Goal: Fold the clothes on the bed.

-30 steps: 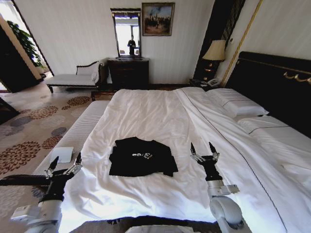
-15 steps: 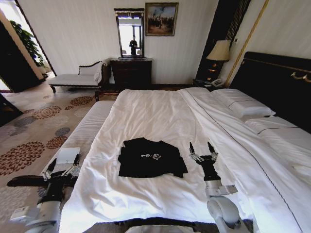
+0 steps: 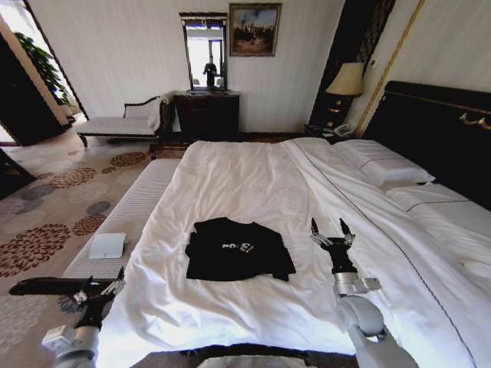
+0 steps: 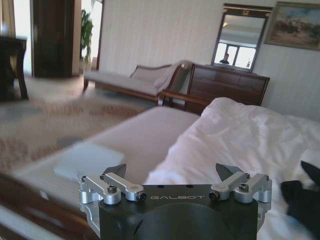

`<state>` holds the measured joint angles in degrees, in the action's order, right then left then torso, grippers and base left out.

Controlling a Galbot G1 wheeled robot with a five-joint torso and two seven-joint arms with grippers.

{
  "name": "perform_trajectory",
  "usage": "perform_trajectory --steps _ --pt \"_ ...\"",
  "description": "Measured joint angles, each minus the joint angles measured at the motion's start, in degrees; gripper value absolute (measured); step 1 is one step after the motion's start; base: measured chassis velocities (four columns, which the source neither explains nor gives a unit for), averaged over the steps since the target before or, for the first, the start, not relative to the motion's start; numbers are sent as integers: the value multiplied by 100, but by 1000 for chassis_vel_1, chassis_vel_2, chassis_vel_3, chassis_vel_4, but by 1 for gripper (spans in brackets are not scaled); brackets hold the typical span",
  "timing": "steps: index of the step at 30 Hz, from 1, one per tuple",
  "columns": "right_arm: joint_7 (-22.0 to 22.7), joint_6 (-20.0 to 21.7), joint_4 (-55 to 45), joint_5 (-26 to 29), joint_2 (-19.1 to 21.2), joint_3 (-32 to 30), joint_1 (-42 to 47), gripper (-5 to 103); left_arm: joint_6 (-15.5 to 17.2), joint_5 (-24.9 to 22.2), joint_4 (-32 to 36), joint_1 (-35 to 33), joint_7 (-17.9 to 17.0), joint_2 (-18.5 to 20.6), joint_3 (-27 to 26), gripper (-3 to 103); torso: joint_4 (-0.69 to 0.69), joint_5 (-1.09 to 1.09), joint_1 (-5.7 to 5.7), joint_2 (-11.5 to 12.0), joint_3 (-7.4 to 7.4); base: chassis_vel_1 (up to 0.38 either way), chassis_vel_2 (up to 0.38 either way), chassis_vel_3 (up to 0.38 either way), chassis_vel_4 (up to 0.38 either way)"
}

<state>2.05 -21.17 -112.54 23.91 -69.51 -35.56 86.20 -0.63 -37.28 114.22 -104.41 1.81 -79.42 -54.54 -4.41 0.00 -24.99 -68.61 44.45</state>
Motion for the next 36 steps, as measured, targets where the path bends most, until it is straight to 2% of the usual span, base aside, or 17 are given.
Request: perform_trajectory --steps 1,2,3,5,6,8,10,14,17,20,23,25,26,27,31,32,36 --pt "0 0 0 0 0 0 0 100 0 0 0 0 0 0 0 100 0 0 0 0 0 0 0 0 0" --pt "-3 1 11 -40 -33 42 0 100 327 -574 88 36 -52 -24 73 100 1 -1 0 0 0 0 0 0 0" --pt "-6 1 19 -58 -46 62 -2 100 472 -814 144 62 -83 -31 100 100 1 -1 0 0 0 0 0 0 0" --pt "-15 1 70 -102 -67 124 -41 100 1182 -2042 477 233 -409 -38 247 100 0 1 1 0 0 0 0 0 0" --pt "-15 1 70 -102 -67 124 -41 100 1182 -2042 477 233 -409 -38 247 100 0 1 1 0 0 0 0 0 0" --pt "-19 -2 137 -116 -72 148 -88 100 1649 -2545 675 373 -732 -2 393 100 -2 1 0 0 0 0 0 0 0" --pt "-24 -18 252 -121 -84 178 -142 100 1927 -2394 743 531 -911 61 692 100 -1 0 0 0 0 0 0 0 0" --pt "-30 -36 381 -132 -126 221 -186 100 2006 -2095 706 779 -919 99 1056 100 -1 0 0 0 0 0 0 0 0" --pt "-34 -51 498 -168 -181 271 -213 100 1706 -1696 462 1116 -602 137 1404 100 -1 0 0 0 0 0 0 0 0" --pt "-35 -57 602 -228 -221 324 -231 100 1044 -1061 -15 1571 -235 233 1772 100 -1 -1 0 0 0 0 0 0 0" --pt "-36 -54 679 -284 -247 374 -246 100 991 -1076 -378 1995 -412 323 2032 100 -1 0 -1 0 0 0 0 0 0" --pt "-34 -34 741 -328 -254 411 -269 100 1126 -1203 -717 2407 -673 360 2219 100 0 -1 0 0 0 0 0 0 0" --pt "-31 -21 783 -360 -252 426 -282 100 1326 -1287 -933 2749 -994 373 2341 100 0 -1 0 1 0 0 0 0 0" --pt "-31 -21 783 -360 -252 426 -282 100 1326 -1287 -933 2749 -994 373 2341 100 0 -1 0 1 0 0 0 0 0" --pt "-20 -20 938 -456 -203 423 -293 100 2279 -1758 -1443 3880 -2191 534 2724 100 -2 0 -1 1 1 0 0 0 0" --pt "-20 -20 938 -456 -203 423 -293 100 2279 -1758 -1443 3880 -2191 534 2724 100 -2 0 -1 1 1 0 0 0 0" --pt "-15 -52 970 -477 -206 328 -247 100 3069 -2330 -1877 4683 -2741 797 3018 100 -1 0 -1 0 0 0 0 0 0"
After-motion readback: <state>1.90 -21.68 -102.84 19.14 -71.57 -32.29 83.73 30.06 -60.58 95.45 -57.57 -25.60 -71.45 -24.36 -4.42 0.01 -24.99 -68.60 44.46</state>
